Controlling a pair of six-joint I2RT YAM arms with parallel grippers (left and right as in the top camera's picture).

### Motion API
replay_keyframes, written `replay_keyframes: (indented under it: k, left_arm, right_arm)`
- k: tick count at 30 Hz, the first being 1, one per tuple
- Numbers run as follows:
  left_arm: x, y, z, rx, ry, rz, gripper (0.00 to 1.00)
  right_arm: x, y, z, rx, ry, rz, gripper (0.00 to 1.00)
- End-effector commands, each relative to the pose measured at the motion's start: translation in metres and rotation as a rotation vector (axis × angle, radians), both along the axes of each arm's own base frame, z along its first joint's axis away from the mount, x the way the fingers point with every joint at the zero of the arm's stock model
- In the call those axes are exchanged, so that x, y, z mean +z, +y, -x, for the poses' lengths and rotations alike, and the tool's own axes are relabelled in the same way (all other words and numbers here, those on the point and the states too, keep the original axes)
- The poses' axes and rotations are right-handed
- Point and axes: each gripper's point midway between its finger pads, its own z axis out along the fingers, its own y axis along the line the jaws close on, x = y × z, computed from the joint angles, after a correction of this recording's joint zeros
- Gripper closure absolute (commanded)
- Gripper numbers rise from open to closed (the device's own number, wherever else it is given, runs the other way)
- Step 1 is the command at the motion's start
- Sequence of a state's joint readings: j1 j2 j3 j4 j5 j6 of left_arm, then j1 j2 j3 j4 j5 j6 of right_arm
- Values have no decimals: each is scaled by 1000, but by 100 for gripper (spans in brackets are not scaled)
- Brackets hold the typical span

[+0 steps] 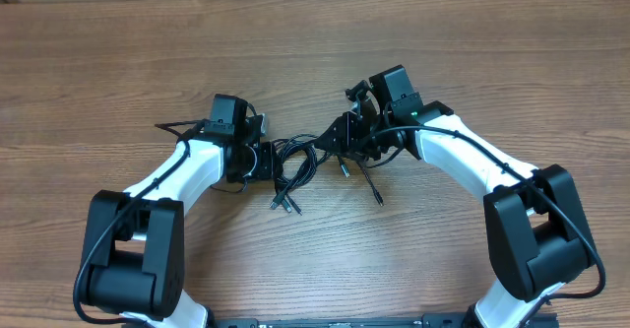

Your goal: Untangle cables

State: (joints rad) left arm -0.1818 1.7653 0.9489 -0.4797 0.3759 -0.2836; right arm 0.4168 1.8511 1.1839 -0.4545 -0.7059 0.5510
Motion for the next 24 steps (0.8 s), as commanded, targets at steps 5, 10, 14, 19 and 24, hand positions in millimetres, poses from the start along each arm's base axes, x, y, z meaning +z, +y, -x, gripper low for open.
replay_keyframes:
  k: [5,10,14,19,24]
  left_arm:
    - [-19,-9,7,13,72,67,88]
    - [-11,-14,5,-49,45,112,96]
    - [0,-15,-4,-134,-9,116,96]
    - [23,-28,-17,-335,-154,149,96]
    - [35,-41,-15,-499,-262,209,96]
  right_arm:
    - [1,14,3,4,-22,31,68]
    - [1,18,6,15,-18,32,67]
    - [-1,16,9,1,13,39,68]
    - [-2,16,9,-80,103,31,68]
    - [-1,20,11,-152,189,22,67]
